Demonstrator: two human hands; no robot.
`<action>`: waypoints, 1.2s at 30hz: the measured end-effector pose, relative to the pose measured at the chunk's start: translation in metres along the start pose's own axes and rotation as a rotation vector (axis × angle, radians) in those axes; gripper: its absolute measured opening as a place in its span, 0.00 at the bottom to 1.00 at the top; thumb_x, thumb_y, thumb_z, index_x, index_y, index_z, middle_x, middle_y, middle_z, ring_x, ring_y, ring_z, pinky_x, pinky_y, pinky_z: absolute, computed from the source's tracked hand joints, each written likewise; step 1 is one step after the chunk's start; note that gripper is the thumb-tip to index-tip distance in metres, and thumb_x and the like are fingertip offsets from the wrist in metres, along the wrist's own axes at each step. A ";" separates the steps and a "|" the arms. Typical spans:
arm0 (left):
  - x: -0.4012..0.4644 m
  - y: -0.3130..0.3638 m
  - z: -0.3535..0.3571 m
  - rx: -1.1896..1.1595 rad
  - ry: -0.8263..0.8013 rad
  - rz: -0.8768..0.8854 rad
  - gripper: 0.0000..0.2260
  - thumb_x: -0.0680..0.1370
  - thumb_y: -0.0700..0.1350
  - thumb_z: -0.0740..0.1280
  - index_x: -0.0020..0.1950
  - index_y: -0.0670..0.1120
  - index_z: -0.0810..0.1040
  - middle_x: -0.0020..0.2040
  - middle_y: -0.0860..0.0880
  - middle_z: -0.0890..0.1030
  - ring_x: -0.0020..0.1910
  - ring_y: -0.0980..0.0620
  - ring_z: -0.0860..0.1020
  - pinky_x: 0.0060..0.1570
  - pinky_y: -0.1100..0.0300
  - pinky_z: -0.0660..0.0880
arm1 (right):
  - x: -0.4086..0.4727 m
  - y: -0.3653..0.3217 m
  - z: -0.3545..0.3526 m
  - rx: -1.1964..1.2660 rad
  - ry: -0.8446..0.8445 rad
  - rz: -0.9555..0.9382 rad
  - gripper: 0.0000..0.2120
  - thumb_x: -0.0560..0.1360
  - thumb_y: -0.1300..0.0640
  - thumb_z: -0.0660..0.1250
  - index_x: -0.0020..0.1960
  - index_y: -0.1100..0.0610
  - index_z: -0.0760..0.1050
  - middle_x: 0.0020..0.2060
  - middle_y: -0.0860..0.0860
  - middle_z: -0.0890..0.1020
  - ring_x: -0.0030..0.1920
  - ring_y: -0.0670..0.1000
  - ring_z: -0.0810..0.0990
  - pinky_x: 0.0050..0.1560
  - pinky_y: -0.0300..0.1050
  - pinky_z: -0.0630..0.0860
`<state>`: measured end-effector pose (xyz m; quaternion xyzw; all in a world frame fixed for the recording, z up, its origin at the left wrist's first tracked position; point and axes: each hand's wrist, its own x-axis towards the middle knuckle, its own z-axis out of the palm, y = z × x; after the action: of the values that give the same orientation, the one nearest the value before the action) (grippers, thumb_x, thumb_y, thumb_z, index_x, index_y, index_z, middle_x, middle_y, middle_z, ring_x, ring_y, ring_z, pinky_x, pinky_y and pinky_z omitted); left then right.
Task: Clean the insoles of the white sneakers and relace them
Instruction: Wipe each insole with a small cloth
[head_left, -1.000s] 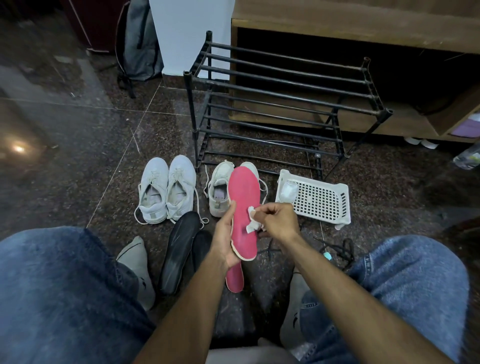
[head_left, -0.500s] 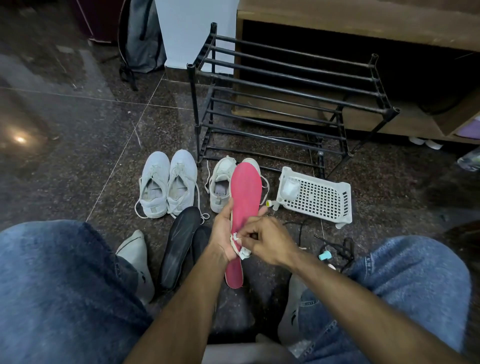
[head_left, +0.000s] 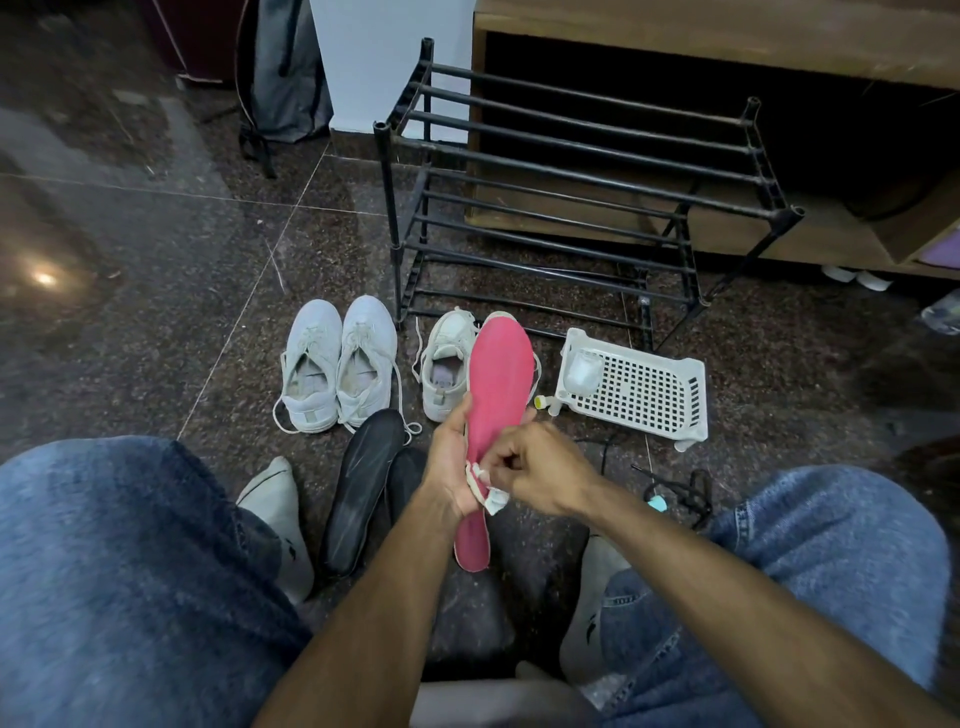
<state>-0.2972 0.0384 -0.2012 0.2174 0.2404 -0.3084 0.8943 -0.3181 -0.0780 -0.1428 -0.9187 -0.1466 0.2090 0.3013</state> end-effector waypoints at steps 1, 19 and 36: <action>0.001 -0.001 0.002 -0.010 -0.005 0.005 0.26 0.80 0.59 0.60 0.61 0.36 0.78 0.50 0.38 0.82 0.46 0.43 0.82 0.48 0.50 0.81 | 0.001 0.000 -0.004 -0.056 0.035 -0.008 0.06 0.74 0.59 0.70 0.41 0.51 0.82 0.40 0.40 0.80 0.39 0.43 0.77 0.46 0.45 0.76; -0.004 0.001 0.014 0.031 -0.019 0.036 0.27 0.80 0.59 0.58 0.63 0.37 0.76 0.48 0.39 0.82 0.45 0.43 0.83 0.47 0.50 0.81 | 0.004 -0.005 -0.010 -0.210 0.160 0.008 0.06 0.74 0.57 0.66 0.47 0.50 0.82 0.47 0.45 0.82 0.47 0.50 0.80 0.51 0.49 0.77; -0.004 0.007 0.012 0.054 0.005 0.074 0.27 0.81 0.59 0.58 0.64 0.36 0.76 0.51 0.38 0.82 0.47 0.43 0.82 0.50 0.49 0.81 | 0.008 -0.004 -0.009 -0.226 0.126 0.011 0.06 0.73 0.58 0.67 0.45 0.50 0.82 0.47 0.45 0.83 0.45 0.49 0.81 0.53 0.50 0.79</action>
<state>-0.2914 0.0387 -0.1876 0.2510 0.2261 -0.2809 0.8983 -0.3073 -0.0764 -0.1360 -0.9589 -0.1449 0.1348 0.2032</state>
